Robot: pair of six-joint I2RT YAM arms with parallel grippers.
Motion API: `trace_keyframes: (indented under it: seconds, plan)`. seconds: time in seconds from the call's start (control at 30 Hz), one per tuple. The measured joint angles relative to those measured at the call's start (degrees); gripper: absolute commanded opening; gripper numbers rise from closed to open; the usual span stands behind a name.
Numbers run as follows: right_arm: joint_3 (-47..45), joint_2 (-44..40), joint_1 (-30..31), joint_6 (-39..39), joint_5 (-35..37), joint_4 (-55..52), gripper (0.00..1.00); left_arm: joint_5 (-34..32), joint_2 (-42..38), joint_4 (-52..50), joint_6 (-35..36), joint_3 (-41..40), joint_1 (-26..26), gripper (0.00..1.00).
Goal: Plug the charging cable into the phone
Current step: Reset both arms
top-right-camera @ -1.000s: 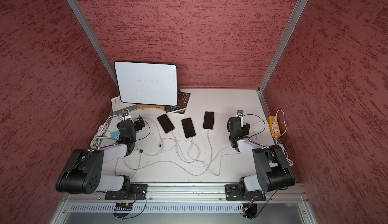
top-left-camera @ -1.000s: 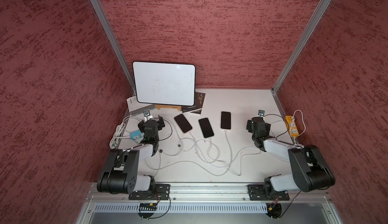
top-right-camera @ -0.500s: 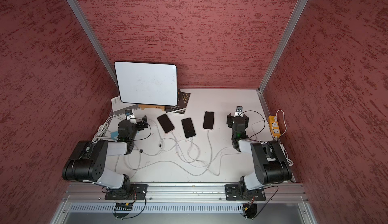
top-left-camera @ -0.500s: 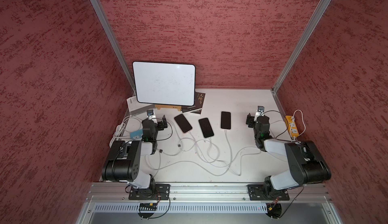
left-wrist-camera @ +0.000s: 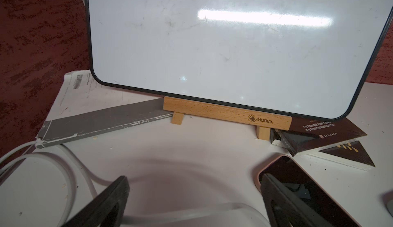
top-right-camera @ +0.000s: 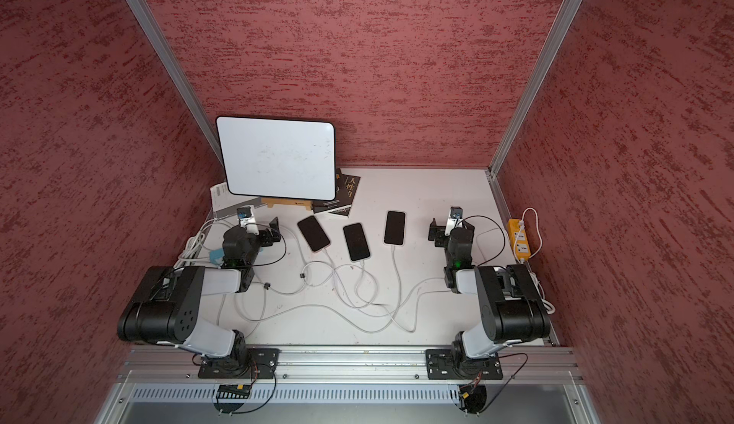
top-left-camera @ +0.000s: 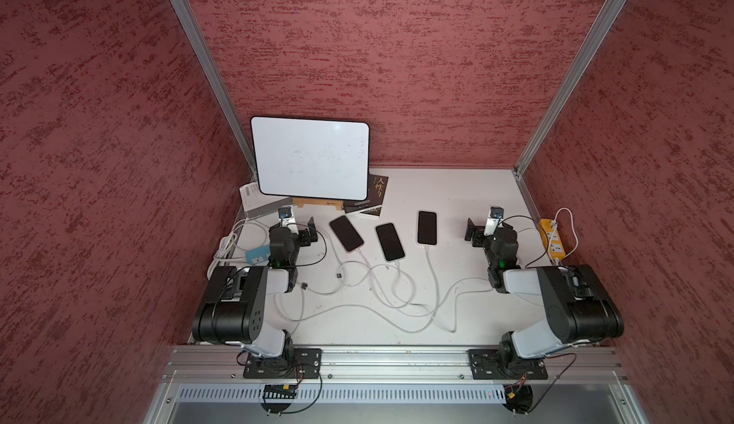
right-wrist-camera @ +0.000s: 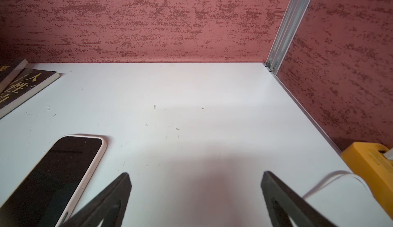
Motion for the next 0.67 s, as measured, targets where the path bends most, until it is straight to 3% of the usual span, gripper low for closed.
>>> trace_keyframes:
  seconds: [0.67]
  plan:
    - [0.00, 0.00, -0.13, 0.17, -2.10, -1.07, 0.99, 0.00, 0.00, 0.00, 0.00, 0.00, 0.00, 1.00]
